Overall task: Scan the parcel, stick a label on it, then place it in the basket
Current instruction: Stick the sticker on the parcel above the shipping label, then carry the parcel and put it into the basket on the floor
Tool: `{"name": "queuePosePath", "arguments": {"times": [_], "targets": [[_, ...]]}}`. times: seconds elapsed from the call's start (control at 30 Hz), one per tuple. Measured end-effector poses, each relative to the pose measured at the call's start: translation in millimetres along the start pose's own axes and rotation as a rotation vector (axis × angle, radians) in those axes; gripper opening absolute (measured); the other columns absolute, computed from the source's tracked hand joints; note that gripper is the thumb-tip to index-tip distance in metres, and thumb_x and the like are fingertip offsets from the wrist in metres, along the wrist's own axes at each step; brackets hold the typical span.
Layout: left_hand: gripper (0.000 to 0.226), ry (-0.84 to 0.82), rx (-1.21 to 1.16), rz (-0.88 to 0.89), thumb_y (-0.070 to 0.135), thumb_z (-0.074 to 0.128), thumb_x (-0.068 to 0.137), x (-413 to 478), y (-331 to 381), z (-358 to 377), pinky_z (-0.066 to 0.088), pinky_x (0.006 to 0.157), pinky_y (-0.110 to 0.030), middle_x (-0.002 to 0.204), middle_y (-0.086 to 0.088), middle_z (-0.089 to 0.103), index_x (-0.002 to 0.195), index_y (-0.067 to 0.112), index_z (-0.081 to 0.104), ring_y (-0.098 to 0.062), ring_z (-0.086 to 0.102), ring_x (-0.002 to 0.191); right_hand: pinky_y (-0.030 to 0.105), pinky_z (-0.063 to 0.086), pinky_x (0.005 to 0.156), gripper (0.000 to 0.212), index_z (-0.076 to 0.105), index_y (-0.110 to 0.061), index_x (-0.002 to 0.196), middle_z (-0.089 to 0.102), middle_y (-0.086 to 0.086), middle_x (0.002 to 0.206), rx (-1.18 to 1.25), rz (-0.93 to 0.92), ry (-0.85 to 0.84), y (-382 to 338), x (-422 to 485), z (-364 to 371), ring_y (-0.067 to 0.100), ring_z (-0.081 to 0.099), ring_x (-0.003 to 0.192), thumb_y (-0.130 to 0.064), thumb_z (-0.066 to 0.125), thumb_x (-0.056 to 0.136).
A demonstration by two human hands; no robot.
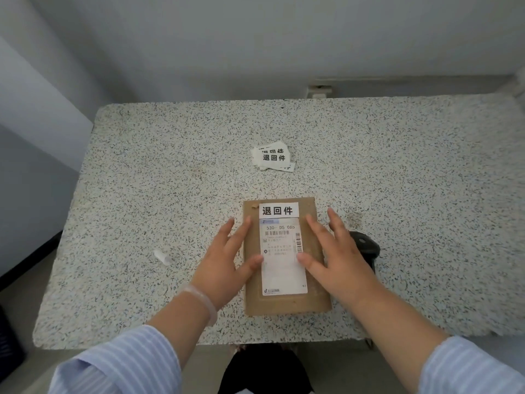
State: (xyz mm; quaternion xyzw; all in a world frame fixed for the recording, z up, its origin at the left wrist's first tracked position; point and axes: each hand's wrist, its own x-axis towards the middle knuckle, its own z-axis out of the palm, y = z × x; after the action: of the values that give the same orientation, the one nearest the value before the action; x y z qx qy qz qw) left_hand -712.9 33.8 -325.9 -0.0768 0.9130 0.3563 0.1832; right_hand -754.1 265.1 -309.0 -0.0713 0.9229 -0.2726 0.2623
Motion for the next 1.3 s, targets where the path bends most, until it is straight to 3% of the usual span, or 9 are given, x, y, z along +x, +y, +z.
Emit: {"name": "queuePosePath", "arguments": {"times": [0.07, 0.17, 0.37, 0.53, 0.73, 0.97, 1.13, 1.3], "targets": [[0.090, -0.079, -0.011, 0.003, 0.066, 0.055, 0.075, -10.6, 0.4, 7.7, 0.032, 0.111, -0.051, 0.160, 0.009, 0.001, 0.137, 0.062, -0.011, -0.019, 0.017, 0.143, 0.051, 0.019, 0.117, 0.082, -0.008, -0.066, 0.138, -0.026, -0.019, 0.156, 0.032, -0.021, -0.090, 2.4, -5.0, 2.1, 0.017, -0.005, 0.148, -0.061, 0.054, 0.084], [0.105, -0.124, -0.107, -0.003, 0.060, 0.067, 0.070, -15.4, 3.8, 17.1, 0.038, 0.107, -0.049, 0.158, 0.001, 0.015, 0.135, 0.062, -0.016, -0.021, 0.031, 0.137, 0.048, 0.020, 0.117, 0.093, -0.014, -0.070, 0.133, -0.018, -0.017, 0.160, 0.110, -0.024, -0.183, 1.9, -7.0, 10.3, 0.018, 0.004, 0.148, -0.057, 0.062, 0.081], [0.099, -0.024, -0.188, 0.057, 0.047, 0.069, 0.077, -19.9, 9.6, 14.3, 0.040, 0.106, -0.044, 0.155, 0.001, 0.021, 0.140, 0.059, -0.007, -0.019, 0.036, 0.132, 0.045, 0.028, 0.115, 0.097, -0.007, -0.066, 0.138, 0.004, -0.018, 0.159, 0.192, -0.102, -0.110, -5.8, -10.3, 8.1, 0.014, 0.021, 0.142, -0.050, 0.068, 0.080], [0.098, 0.125, -0.173, 0.088, 0.053, 0.067, 0.074, -43.2, 17.0, -11.3, 0.036, 0.108, -0.049, 0.156, -0.002, 0.018, 0.139, 0.060, -0.006, -0.021, 0.028, 0.137, 0.039, 0.029, 0.112, 0.095, -0.001, -0.063, 0.141, 0.011, -0.017, 0.157, 0.161, -0.254, -0.033, -36.5, -19.1, -12.0, 0.010, 0.024, 0.138, -0.049, 0.070, 0.079], [0.103, 0.338, -0.149, 0.064, 0.051, 0.074, 0.071, -104.2, 11.3, -78.4, 0.032, 0.112, -0.041, 0.157, 0.002, 0.007, 0.138, 0.061, -0.004, -0.019, 0.023, 0.139, 0.039, 0.027, 0.113, 0.094, 0.003, -0.062, 0.142, 0.007, -0.020, 0.157, 0.105, -0.491, -0.057, -127.0, -34.4, -26.4, 0.004, 0.024, 0.133, -0.046, 0.071, 0.079], [0.099, 0.603, -0.232, 0.080, 0.047, 0.077, 0.069, -209.7, -30.4, -159.0, 0.034, 0.112, -0.035, 0.152, 0.011, 0.012, 0.133, 0.067, 0.003, -0.011, 0.025, 0.136, 0.042, 0.026, 0.116, 0.098, 0.004, -0.065, 0.140, -0.002, -0.019, 0.158, 0.001, -0.751, -0.083, -252.3, -78.6, 0.9, 0.014, 0.019, 0.143, -0.052, 0.075, 0.073], [0.100, 0.754, -0.265, 0.000, 0.048, 0.080, 0.066, -310.8, -98.5, -190.3, 0.036, 0.109, -0.034, 0.153, 0.009, 0.012, 0.135, 0.066, 0.009, -0.014, 0.027, 0.135, 0.042, 0.039, 0.110, 0.097, 0.007, -0.066, 0.138, 0.005, -0.025, 0.153, -0.006, -0.899, -0.127, -337.2, -132.6, 70.1, 0.011, 0.026, 0.137, -0.050, 0.077, 0.072], [0.098, 0.884, -0.264, -0.089, 0.043, 0.080, 0.069, -435.1, -194.7, -221.2, 0.038, 0.108, -0.035, 0.151, 0.011, 0.014, 0.135, 0.066, 0.011, -0.014, 0.028, 0.135, 0.047, 0.040, 0.109, 0.097, 0.009, -0.069, 0.136, 0.008, -0.021, 0.155, 0.012, -1.002, -0.211, -435.3, -196.0, 183.4, 0.015, 0.026, 0.140, -0.049, 0.078, 0.071]]}}
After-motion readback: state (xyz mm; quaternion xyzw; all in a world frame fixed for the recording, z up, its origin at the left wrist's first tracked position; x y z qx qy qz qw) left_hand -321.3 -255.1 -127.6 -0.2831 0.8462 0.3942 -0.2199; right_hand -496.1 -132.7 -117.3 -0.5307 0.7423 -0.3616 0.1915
